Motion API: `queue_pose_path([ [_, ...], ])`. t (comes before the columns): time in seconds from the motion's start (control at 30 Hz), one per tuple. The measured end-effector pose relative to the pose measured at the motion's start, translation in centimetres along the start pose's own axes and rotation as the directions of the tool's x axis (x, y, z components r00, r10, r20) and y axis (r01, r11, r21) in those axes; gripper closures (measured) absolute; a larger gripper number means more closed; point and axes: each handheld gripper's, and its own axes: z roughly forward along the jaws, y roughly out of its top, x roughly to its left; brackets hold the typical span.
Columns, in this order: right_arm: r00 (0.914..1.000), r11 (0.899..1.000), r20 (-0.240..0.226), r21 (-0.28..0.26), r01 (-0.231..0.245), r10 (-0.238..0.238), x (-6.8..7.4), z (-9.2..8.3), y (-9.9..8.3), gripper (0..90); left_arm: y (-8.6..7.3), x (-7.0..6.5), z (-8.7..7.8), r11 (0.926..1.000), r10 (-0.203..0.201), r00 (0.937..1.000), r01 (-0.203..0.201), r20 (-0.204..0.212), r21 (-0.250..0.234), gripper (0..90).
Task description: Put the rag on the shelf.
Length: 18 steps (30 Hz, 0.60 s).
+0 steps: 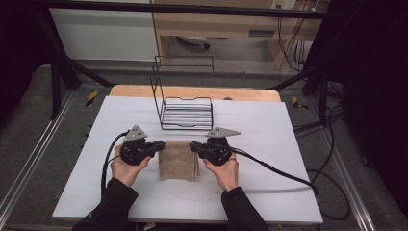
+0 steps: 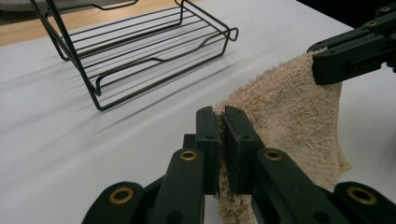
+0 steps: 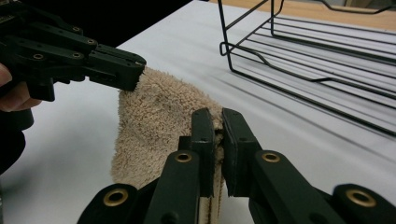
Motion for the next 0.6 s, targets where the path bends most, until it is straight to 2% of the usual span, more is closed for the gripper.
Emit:
queue_pose_path([
  [0.43,0.9992,0.998,-0.007,-0.052,0.038,-0.039,0.1,-1.7,1.0,84.5,1.2,-1.0,-0.9,0.9984,0.012,0.9999,-0.012,-0.002,-0.056,84.5],
  [0.6,0.9971,0.995,0.001,-0.068,0.076,-0.076,0.5,-2.3,1.9,84.5,1.7,-1.1,-1.2,0.9968,0.010,0.9999,-0.011,-0.011,-0.080,84.5],
])
